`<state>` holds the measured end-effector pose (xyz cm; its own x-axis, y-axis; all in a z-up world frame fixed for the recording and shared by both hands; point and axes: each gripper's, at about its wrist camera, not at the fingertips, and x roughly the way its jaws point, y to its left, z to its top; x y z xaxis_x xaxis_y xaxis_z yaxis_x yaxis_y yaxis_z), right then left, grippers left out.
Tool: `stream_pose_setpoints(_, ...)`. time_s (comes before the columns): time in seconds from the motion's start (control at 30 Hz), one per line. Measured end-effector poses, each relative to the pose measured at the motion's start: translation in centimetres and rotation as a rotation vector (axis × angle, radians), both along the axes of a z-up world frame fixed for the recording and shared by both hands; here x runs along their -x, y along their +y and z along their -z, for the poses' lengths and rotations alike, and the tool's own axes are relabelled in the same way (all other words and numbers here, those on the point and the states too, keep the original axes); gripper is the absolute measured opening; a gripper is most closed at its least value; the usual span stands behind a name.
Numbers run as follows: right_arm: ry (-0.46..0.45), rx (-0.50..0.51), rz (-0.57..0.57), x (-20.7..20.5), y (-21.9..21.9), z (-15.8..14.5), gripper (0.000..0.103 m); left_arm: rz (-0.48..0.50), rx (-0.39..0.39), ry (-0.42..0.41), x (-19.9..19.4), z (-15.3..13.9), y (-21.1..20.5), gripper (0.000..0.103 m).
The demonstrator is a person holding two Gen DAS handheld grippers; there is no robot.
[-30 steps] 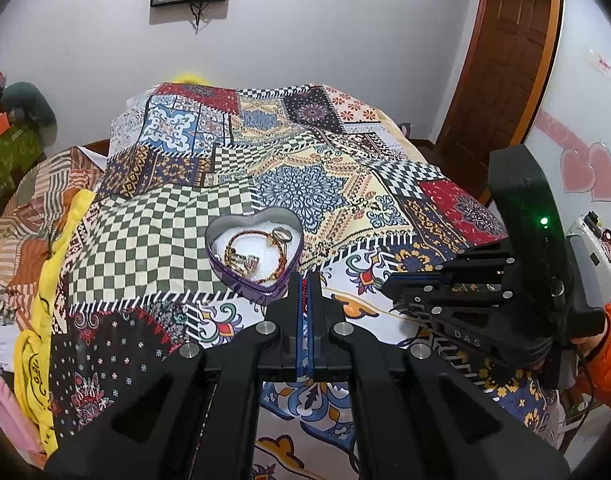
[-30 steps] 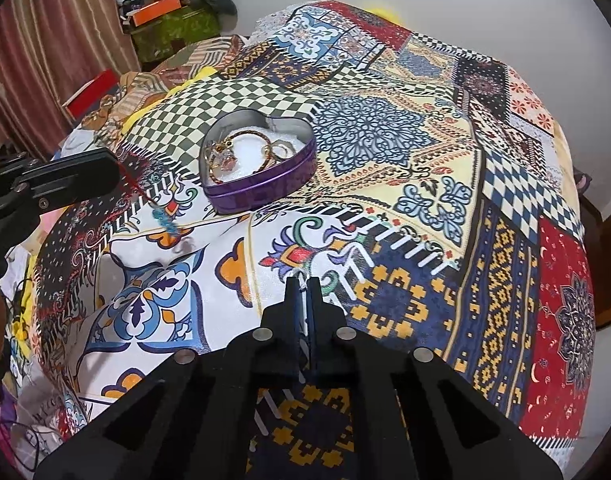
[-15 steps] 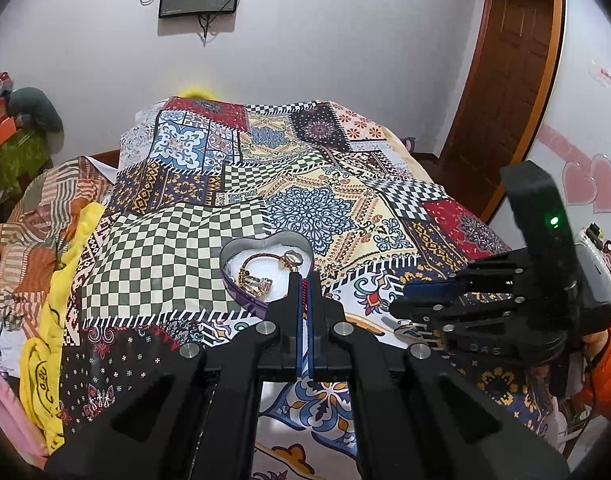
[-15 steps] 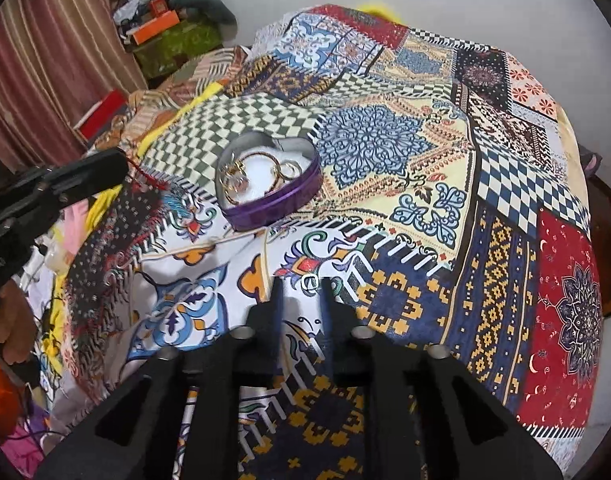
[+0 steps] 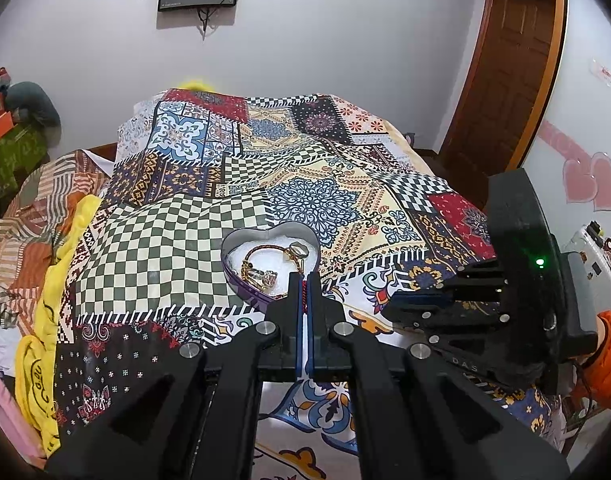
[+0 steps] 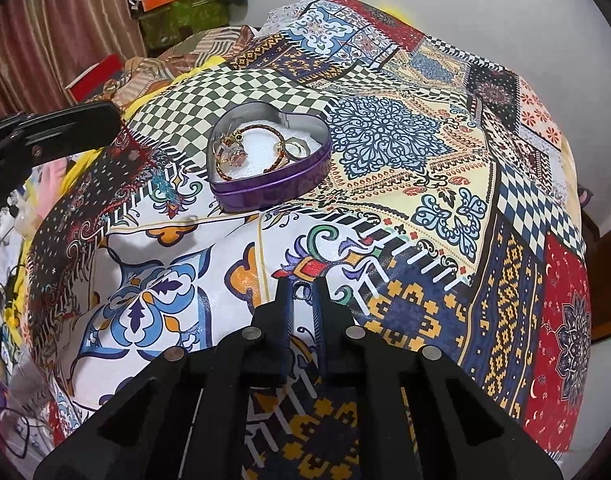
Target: Organize jewelry
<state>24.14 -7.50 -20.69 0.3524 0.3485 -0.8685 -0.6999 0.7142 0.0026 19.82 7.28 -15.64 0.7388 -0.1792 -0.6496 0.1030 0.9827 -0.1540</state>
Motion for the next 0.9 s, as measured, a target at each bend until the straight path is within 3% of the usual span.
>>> stream_pose_setpoints(0.23,0.007,-0.043,0.062,-0.6,-0.9,-1.1,0.009,0.003,0.001,-0.022,-0.5,-1.1,0.3,0.000)
stream_pose_setpoints(0.63,-0.065,-0.186,0.097,-2.3,0.1,-6.3,0.009,-0.029,-0.016,-0.063,-3.0,-3.3,1.1,0.000)
stream_pose_setpoints(0.9,-0.065,-0.211,0.081,-3.6,1.7,-6.4,0.009,-0.044,-0.019,-0.053,-5.3,-3.1,1.3,0.000)
